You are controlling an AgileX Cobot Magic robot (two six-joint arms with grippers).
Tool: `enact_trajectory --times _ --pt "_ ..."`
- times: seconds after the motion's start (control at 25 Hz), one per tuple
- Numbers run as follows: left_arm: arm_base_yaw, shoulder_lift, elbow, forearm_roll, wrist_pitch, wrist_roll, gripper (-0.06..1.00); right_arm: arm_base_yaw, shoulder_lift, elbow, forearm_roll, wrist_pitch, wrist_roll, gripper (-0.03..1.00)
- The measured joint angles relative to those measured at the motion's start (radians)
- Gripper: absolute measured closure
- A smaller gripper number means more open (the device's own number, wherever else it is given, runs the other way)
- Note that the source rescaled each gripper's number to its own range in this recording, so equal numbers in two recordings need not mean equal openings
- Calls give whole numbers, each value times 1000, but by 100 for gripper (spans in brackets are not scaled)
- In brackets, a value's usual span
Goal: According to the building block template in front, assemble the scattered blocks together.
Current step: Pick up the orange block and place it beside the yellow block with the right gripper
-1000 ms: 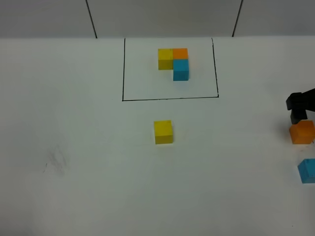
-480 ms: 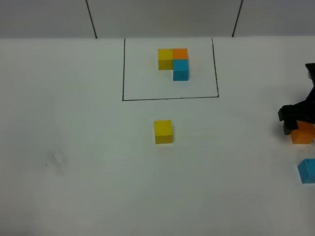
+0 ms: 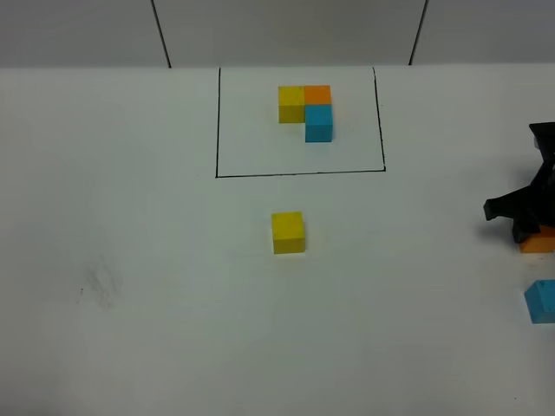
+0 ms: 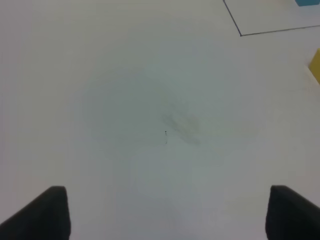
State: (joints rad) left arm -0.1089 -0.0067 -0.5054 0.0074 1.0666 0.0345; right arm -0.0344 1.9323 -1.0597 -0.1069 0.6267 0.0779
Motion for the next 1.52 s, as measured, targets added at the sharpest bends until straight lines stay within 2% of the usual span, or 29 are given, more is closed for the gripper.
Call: enact_trajectory --times 0.08,0.2,0.44,0.76,0.92,1.2,1.52 --pt "0 0 0 0 0 0 27 11 -18 0 -6 2 -20 70" --pt "0 0 0 0 0 0 27 72 -89 -3 -19 1 -112 70" --pt "0 0 0 0 0 0 27 266 -124 -94 20 42 -406 70" --pt "0 0 0 0 0 0 28 448 47 -343 35 249 -685 70" --pt "0 0 0 0 0 0 28 510 122 -445 35 319 -785 70" --pt "0 0 0 0 0 0 28 584 215 -572 49 372 -906 70" --pt "0 0 0 0 0 0 28 625 251 -608 88 396 -992 70"
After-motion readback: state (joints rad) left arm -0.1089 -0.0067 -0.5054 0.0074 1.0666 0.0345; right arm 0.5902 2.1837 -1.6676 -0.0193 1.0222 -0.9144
